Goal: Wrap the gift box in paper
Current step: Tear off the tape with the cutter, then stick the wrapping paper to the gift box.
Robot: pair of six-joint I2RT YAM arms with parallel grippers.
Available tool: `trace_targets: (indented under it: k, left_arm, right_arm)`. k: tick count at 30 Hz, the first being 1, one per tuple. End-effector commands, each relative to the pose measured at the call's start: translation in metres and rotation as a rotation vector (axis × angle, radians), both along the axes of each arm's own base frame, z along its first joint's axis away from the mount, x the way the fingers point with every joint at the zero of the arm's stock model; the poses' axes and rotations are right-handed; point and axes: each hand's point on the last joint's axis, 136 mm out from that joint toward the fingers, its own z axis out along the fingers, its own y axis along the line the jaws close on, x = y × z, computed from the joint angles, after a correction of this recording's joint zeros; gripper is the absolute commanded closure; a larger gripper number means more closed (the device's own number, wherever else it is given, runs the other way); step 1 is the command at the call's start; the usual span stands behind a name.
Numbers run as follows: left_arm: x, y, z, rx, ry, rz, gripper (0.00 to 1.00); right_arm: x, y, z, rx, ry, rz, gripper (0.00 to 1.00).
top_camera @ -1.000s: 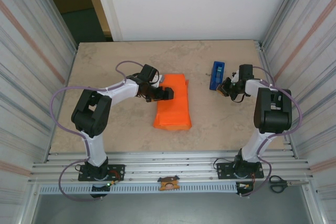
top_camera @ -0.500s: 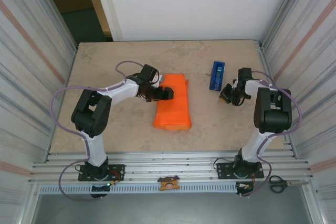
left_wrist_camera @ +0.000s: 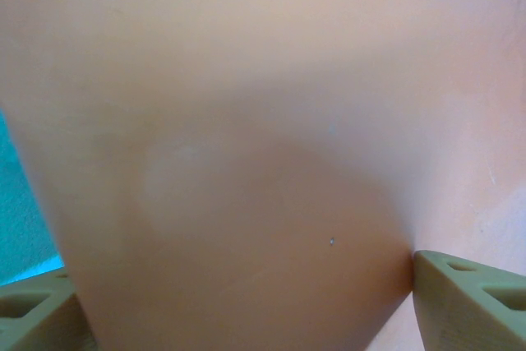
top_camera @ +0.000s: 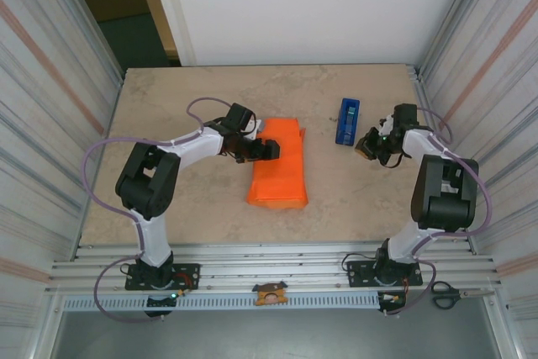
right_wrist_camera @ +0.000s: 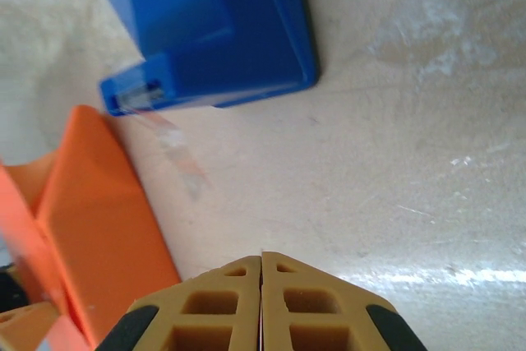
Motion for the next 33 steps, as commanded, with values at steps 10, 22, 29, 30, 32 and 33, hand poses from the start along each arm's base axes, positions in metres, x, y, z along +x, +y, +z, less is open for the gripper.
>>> trace_targets:
  k: [10,22,29,30,32,33]
  left_arm:
    - [-0.043,0.016,-0.064,0.159,0.171,-0.039,0.14]
    - [-0.045,0.016,-0.064,0.155,0.170,-0.043,0.14]
    - [-0.045,0.015,-0.064,0.152,0.172,-0.044,0.14]
    - [-0.045,0.015,-0.064,0.151,0.172,-0.044,0.14]
    - [-0.045,0.015,-0.064,0.151,0.173,-0.044,0.14]
    - [-0.045,0.015,-0.064,0.152,0.173,-0.045,0.14]
  right_arm:
    - [-0.015,0.042,0.050,0.200,-0.175,0.240,1.00]
    - [-0.042,0.113,0.092,0.300,-0.326,0.610,1.00]
    - [-0.040,0.147,0.091,0.342,-0.310,0.696,1.00]
    - [-0.039,0.153,0.090,0.358,-0.302,0.703,1.00]
    - [-0.037,0.162,0.084,0.357,-0.274,0.708,1.00]
    - [-0.037,0.169,0.080,0.362,-0.264,0.717,1.00]
